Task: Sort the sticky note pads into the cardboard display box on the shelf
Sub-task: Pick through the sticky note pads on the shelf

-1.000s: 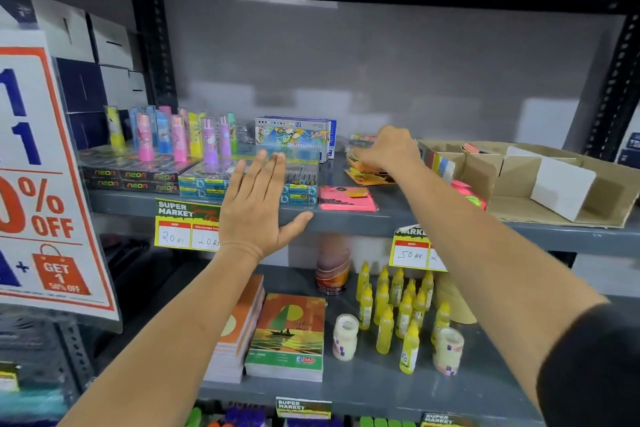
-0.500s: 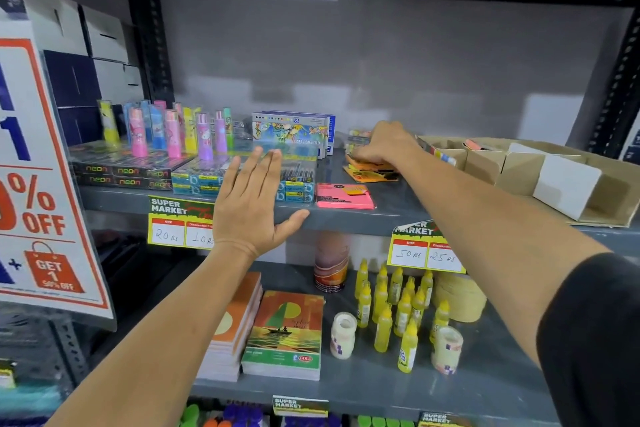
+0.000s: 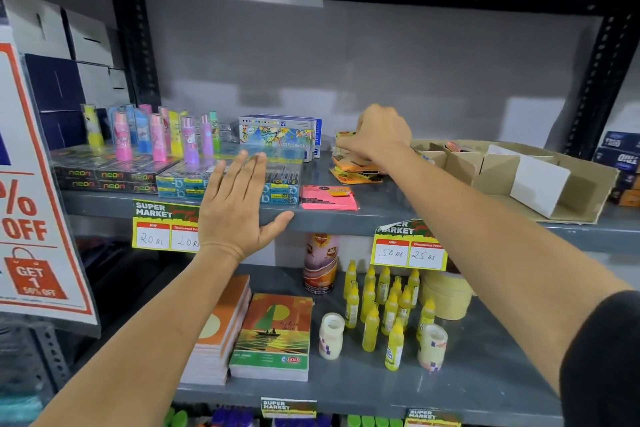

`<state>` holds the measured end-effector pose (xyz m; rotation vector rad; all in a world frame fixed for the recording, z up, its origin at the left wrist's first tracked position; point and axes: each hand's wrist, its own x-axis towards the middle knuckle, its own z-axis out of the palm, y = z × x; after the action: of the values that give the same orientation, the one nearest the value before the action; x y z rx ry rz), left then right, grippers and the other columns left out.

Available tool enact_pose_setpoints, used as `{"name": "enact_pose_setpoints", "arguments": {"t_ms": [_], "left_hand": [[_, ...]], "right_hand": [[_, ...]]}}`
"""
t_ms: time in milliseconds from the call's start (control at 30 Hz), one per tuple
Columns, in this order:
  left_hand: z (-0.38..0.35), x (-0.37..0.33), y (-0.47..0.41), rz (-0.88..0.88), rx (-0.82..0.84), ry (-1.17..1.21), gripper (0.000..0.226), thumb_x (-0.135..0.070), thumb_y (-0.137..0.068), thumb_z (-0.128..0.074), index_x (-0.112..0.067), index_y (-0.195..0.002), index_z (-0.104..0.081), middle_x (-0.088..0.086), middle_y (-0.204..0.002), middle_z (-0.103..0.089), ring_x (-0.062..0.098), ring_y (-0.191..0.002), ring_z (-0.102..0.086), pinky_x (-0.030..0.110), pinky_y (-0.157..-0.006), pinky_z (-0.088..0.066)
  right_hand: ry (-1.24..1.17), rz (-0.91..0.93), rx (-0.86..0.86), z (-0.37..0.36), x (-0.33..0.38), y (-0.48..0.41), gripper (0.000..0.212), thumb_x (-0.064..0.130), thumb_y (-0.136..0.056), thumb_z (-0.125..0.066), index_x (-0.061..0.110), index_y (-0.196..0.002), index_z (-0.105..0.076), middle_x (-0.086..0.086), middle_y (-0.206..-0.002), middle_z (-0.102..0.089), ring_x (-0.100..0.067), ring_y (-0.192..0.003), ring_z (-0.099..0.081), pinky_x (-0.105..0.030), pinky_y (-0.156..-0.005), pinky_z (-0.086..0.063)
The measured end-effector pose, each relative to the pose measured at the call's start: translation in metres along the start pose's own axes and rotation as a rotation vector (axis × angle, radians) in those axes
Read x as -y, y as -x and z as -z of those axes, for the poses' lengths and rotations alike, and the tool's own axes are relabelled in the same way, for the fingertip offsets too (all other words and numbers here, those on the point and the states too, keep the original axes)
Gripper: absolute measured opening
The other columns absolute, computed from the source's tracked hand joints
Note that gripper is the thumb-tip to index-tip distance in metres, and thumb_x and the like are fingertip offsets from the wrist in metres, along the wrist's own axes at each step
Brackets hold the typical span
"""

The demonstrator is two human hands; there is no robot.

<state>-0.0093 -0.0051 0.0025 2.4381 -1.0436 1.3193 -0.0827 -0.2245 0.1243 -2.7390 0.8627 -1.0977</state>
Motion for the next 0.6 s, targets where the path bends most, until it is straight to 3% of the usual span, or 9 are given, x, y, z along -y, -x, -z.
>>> {"name": "enact_pose_setpoints", "arguments": {"t_ms": [267, 433, 600], "left_hand": [[0.002, -0.001, 0.001, 0.005, 0.011, 0.015, 0.094, -0.069, -0.093, -0.01, 0.004, -0.144, -0.043, 0.021, -0.144, -0.049, 0.036, -0.138, -0.042, 0.045, -0.118, -0.016], [0.001, -0.001, 0.0, 0.008, 0.018, 0.017, 0.094, -0.069, -0.093, -0.011, 0.003, -0.144, -0.042, 0.021, -0.145, -0.048, 0.035, -0.139, -0.041, 0.044, -0.118, -0.015], [0.0, 0.0, 0.001, 0.007, 0.003, 0.014, 0.092, -0.068, -0.093, -0.013, 0.003, -0.145, -0.042, 0.02, -0.145, -0.049, 0.034, -0.139, -0.041, 0.045, -0.118, -0.017]], "right_hand": [[0.16, 0.086, -0.094, 0.016, -0.003, 0.05, 0.043, 0.058, -0.069, -0.069, 0.019, -0.078, -0.053, -0.006, -0.086, -0.065, -0.031, -0.082, -0.063, -0.03, -0.057, -0.039], [0.232, 0.079, -0.085, 0.014, -0.009, 0.08, 0.041, 0.056, -0.072, -0.068, 0.018, -0.085, -0.062, -0.002, -0.076, -0.054, -0.027, -0.082, -0.064, -0.03, -0.055, -0.036], [0.198, 0.053, -0.008, 0.008, -0.015, 0.092, 0.04, 0.05, -0.075, -0.069, 0.016, -0.095, -0.062, -0.005, -0.09, -0.064, -0.028, -0.087, -0.064, -0.031, -0.058, -0.041]]}}
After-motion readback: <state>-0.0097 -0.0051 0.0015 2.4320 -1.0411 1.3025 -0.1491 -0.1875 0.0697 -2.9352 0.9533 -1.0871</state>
